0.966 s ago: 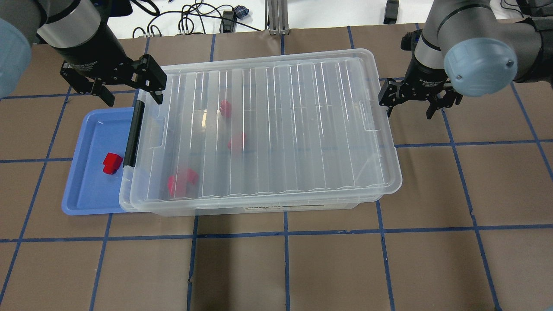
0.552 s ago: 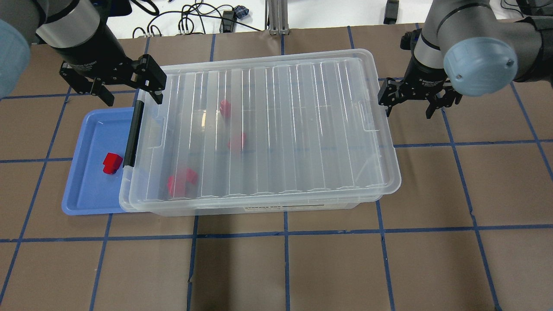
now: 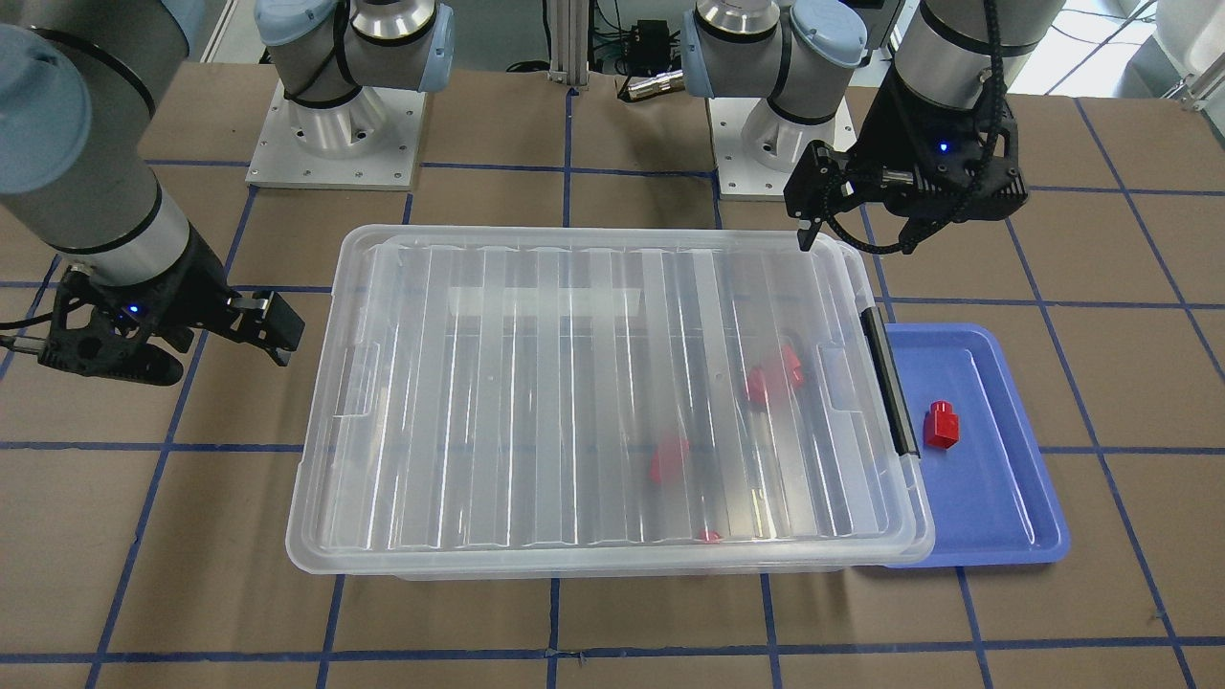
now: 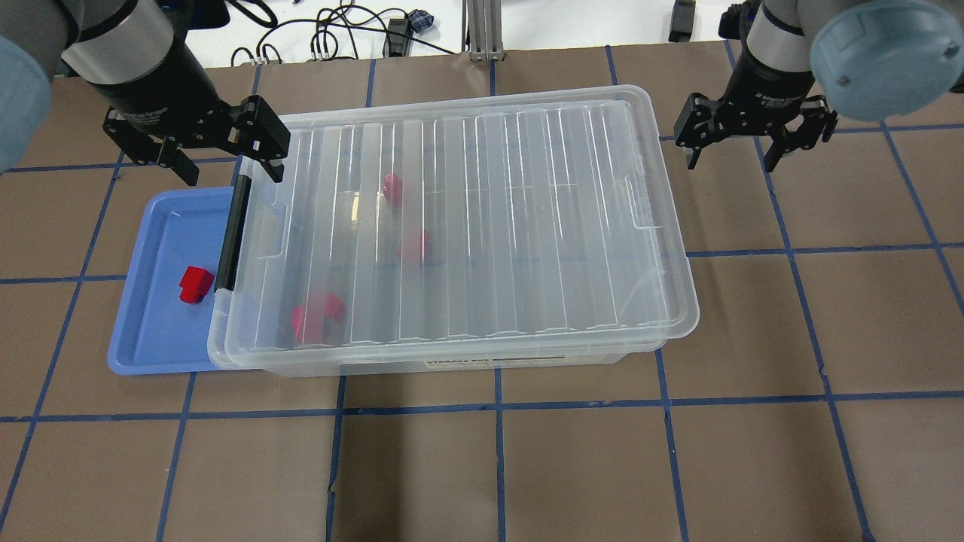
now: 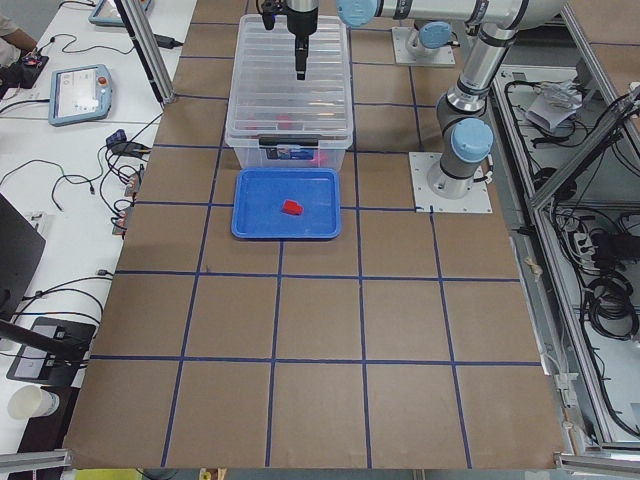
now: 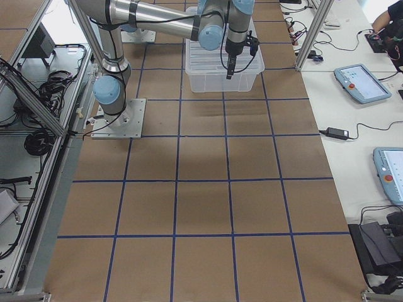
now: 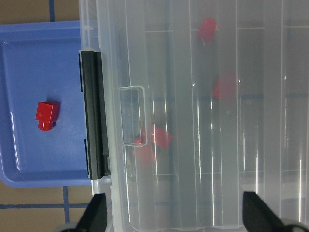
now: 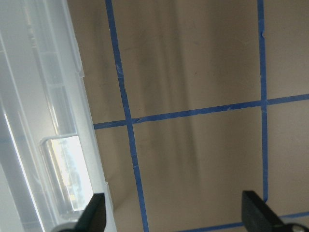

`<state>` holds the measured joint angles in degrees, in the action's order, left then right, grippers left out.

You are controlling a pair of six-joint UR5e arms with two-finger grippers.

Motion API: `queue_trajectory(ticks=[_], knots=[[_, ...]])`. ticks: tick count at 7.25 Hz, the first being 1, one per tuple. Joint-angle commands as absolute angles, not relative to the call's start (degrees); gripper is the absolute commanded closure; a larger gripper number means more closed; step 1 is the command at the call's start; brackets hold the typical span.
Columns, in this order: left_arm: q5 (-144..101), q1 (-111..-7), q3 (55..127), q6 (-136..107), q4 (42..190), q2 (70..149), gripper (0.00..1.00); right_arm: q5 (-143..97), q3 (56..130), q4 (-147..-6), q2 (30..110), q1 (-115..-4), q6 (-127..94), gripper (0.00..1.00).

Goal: Place red block in blue tray from box

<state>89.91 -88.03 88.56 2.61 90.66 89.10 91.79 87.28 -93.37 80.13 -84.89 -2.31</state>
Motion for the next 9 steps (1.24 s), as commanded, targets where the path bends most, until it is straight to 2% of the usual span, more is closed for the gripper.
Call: queue_trajectory(ticks=[1, 3, 5, 9], knots=[[89.91, -88.07, 88.51, 2.64, 90.70, 88.77, 0.00, 91.84, 81.57, -85.96, 80.59, -84.90, -4.12, 0.00], [89.91, -88.07, 88.07, 2.55, 90.62, 89.56, 0.00, 88.53, 82.00, -84.12, 84.09, -85.43, -7.20, 0.00], [89.91, -88.07, 88.41, 2.55, 90.62, 89.39, 0.00, 87.89, 81.83, -84.11, 84.46, -89.28, -7.29, 0.00], [90.00, -88.07, 88.59, 2.55, 90.62, 89.03, 0.00, 88.68, 82.26, -82.36, 85.95, -89.65, -7.29, 0.00]])
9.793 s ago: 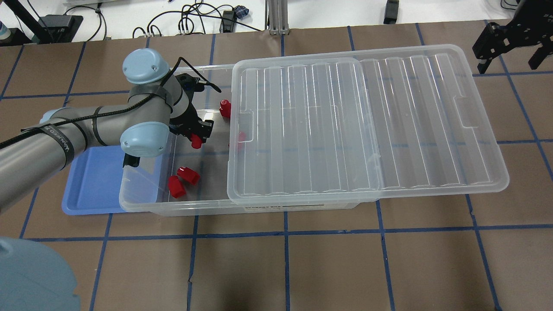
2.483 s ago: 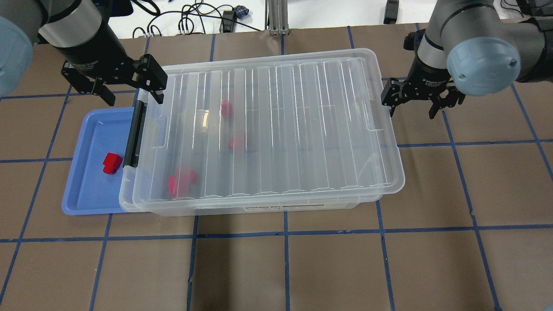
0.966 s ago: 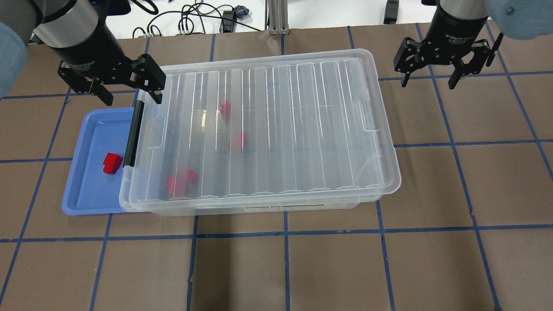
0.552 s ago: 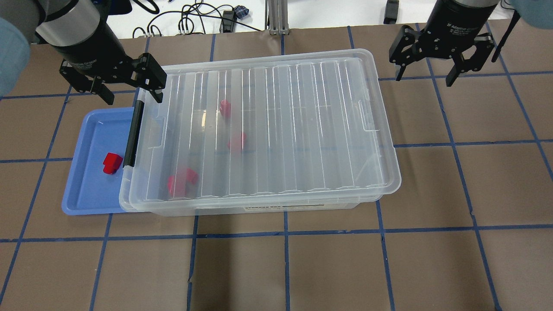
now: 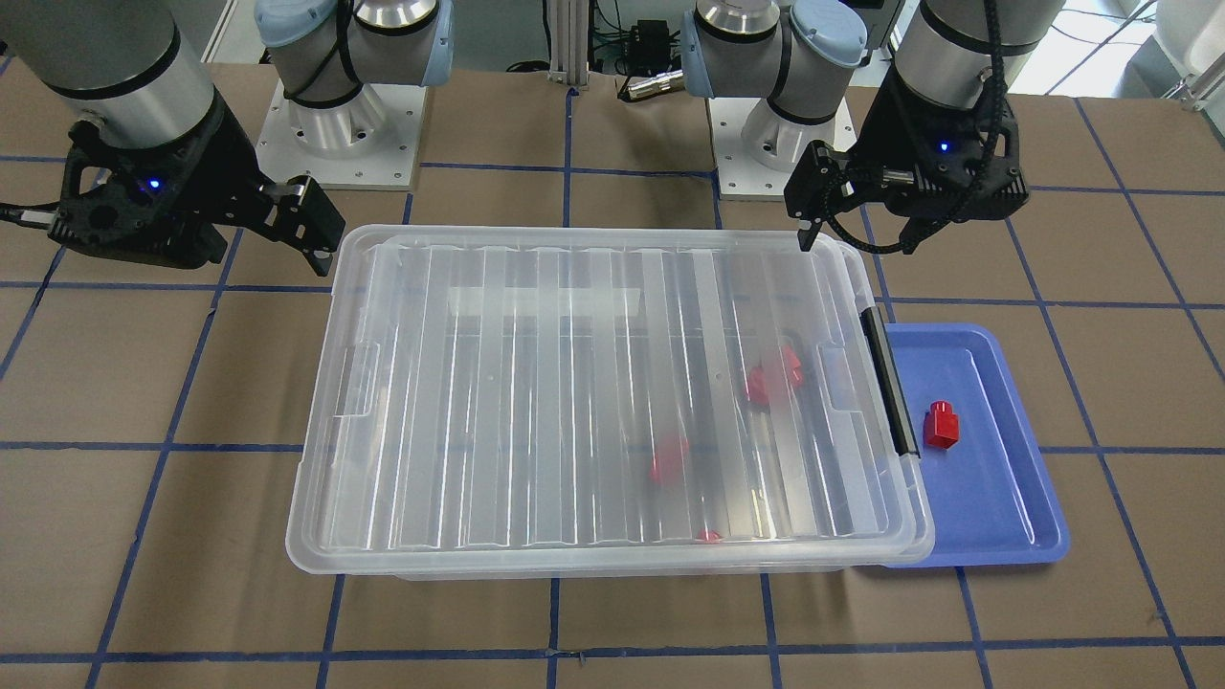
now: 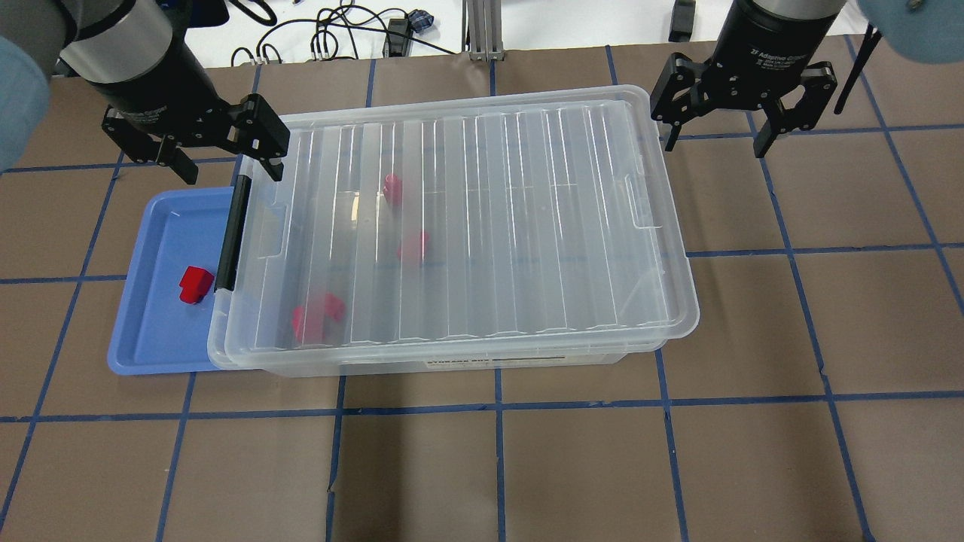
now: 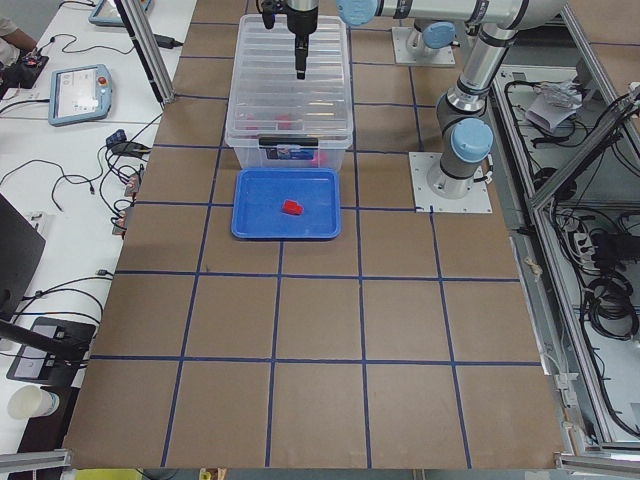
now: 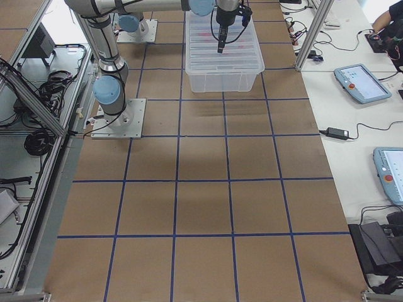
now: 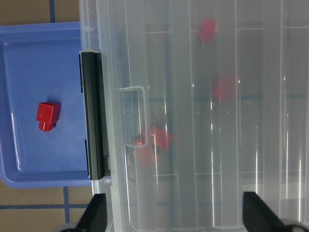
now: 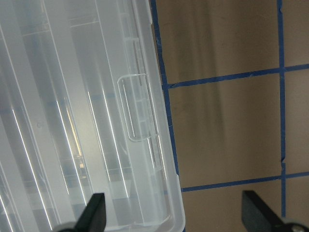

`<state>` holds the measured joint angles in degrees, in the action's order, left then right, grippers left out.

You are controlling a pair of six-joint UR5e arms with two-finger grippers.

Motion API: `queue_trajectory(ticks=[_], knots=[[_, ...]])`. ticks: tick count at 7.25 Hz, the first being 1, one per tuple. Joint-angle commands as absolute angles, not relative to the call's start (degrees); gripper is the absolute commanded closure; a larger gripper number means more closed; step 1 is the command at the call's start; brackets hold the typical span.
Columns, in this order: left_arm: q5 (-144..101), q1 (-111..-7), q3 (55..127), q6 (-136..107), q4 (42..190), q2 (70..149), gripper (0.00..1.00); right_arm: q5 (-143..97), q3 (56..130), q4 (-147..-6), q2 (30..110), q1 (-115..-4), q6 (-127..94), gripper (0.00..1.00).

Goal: Place red block in blue tray from box

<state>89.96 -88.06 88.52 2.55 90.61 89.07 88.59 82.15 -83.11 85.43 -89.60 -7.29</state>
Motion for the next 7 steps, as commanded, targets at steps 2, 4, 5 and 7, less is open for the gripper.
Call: queue_trajectory(ticks=[2, 4, 5, 7], knots=[[90.00, -88.07, 88.59, 2.64, 90.62, 89.12, 0.00, 88.94, 82.35, -80.69, 86.66, -89.56, -6.77, 0.00], [90.00, -88.07, 88.68, 2.64, 90.70, 89.03, 0.00, 89.30, 82.35, -80.42, 86.75, -89.47, -6.42, 0.00], [90.00, -88.07, 88.68, 2.64, 90.70, 88.95, 0.00, 89.38, 82.35, -80.33, 87.18, -89.47, -6.33, 0.00], [90.00, -88.07, 88.68, 2.64, 90.70, 89.30, 0.00, 89.73, 82.35, -79.90, 87.54, -89.56, -6.42, 0.00]])
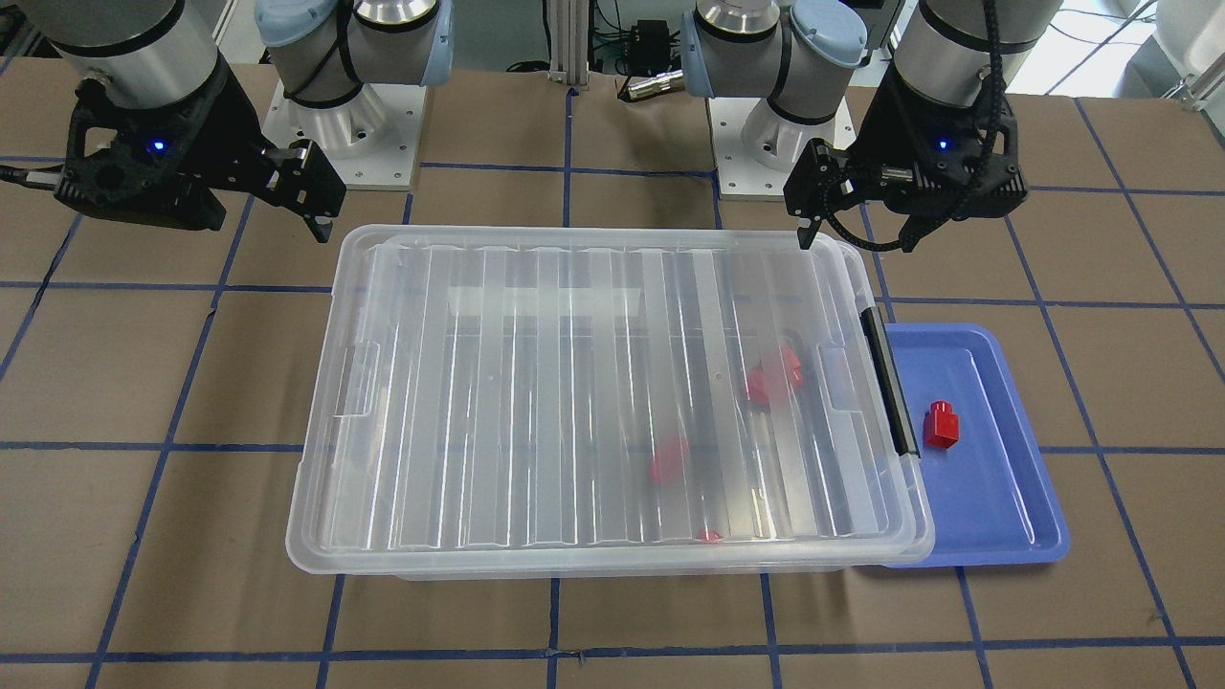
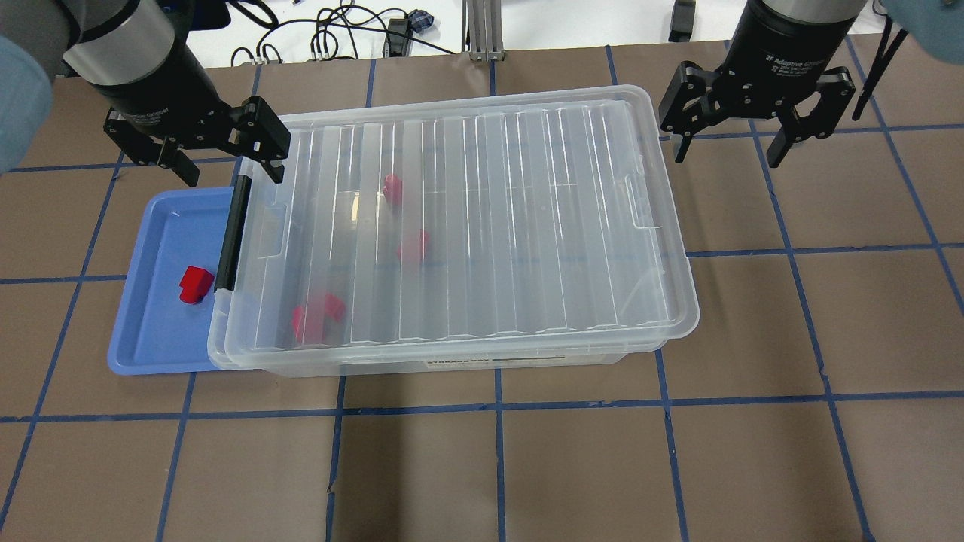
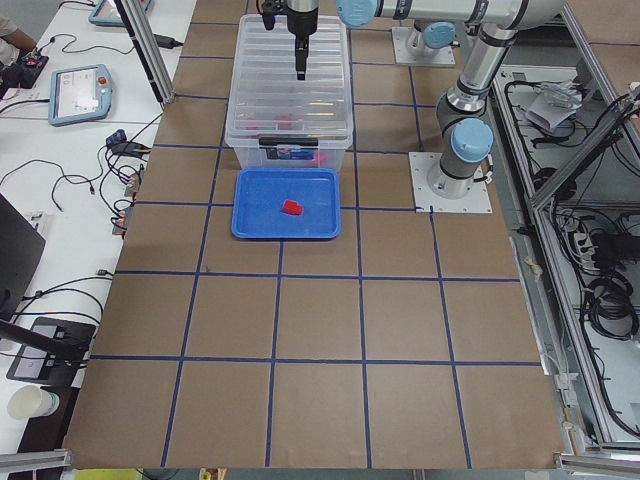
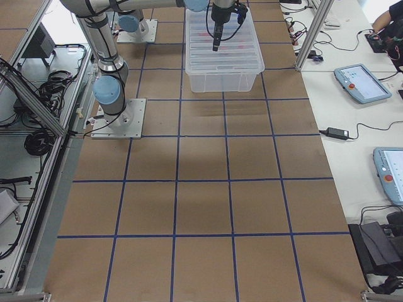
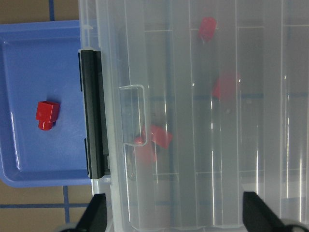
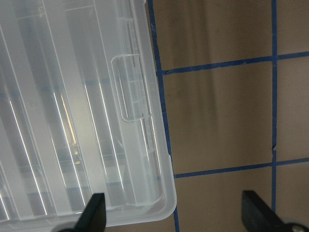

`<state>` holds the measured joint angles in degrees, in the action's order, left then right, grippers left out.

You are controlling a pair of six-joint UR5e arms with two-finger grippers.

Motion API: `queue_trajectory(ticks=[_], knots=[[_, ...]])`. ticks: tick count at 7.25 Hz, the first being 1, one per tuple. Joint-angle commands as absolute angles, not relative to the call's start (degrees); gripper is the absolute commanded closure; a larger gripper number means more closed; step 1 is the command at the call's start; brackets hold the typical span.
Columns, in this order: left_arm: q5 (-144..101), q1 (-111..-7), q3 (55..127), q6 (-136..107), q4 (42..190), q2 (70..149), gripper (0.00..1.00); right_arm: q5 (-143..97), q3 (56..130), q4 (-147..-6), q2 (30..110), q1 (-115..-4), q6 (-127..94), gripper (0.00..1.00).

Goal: Place red block in blue tray from box

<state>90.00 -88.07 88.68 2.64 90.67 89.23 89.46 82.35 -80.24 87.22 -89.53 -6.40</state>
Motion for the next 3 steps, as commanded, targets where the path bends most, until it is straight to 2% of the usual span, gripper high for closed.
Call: queue_trajectory(ticks=[1, 3], knots=[[90.00, -88.07, 88.68, 2.64, 90.70, 89.30, 0.00, 89.74, 82.35, -79.89, 87.54, -89.56, -6.42, 0.00], [89.91, -88.07, 88.68, 2.64, 90.62, 89.30, 0.00, 91.74, 84.54, -80.68, 88.06, -89.56, -6.24, 0.00]])
